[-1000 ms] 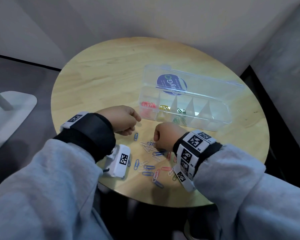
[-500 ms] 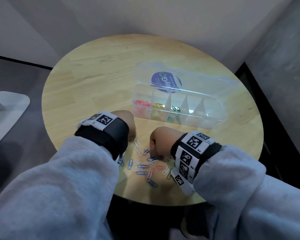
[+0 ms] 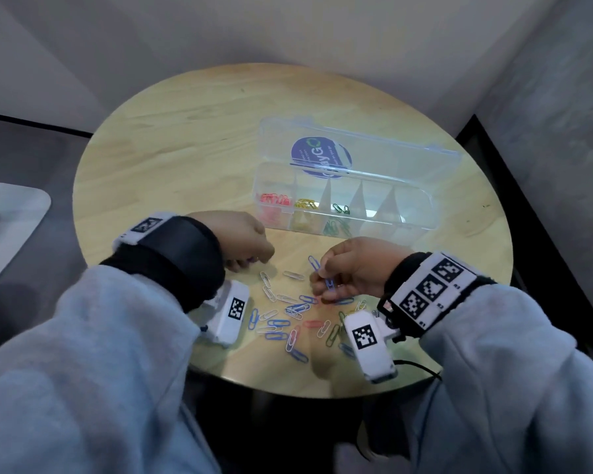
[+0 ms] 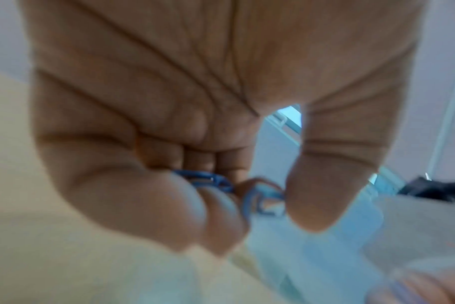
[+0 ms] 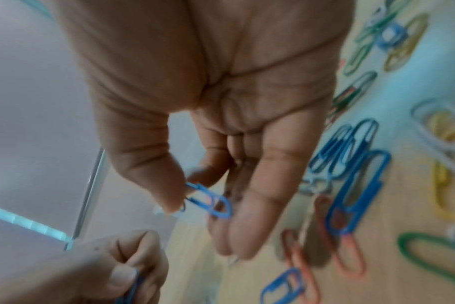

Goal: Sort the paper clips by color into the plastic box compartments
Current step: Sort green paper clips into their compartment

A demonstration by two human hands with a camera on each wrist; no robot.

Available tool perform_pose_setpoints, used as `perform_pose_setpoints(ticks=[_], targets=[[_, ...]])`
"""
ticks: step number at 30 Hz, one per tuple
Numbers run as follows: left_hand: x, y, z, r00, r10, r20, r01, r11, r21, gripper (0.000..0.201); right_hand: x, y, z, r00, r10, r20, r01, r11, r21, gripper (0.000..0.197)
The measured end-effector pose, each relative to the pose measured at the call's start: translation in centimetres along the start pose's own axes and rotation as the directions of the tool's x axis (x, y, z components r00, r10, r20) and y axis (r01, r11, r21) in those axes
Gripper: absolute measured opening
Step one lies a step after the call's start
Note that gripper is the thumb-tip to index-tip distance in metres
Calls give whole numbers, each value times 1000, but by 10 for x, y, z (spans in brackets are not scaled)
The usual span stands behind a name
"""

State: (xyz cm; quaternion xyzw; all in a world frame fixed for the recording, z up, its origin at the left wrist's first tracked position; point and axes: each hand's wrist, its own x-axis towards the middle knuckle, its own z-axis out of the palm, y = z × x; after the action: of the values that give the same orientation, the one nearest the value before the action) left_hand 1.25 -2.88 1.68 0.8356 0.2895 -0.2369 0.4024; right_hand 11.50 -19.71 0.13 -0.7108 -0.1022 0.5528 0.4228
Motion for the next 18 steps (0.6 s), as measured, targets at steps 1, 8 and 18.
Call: perform_pose_setpoints(ticks=[1,8,18], targets=[[-2,-3,-3,1000,22,2,-21,990,-142,19,-1,0,1,1000,-11,14,10,998,68,24],[-19,-29,-21,989,32,-142,-106,827,-552,36,-2,0,14,996,-88,5,84,965,249,31],[-20,-39,-17,991,-94,-100,37,885,-464,25,-2,-3,21,999,-52,16,45,953,298,36]])
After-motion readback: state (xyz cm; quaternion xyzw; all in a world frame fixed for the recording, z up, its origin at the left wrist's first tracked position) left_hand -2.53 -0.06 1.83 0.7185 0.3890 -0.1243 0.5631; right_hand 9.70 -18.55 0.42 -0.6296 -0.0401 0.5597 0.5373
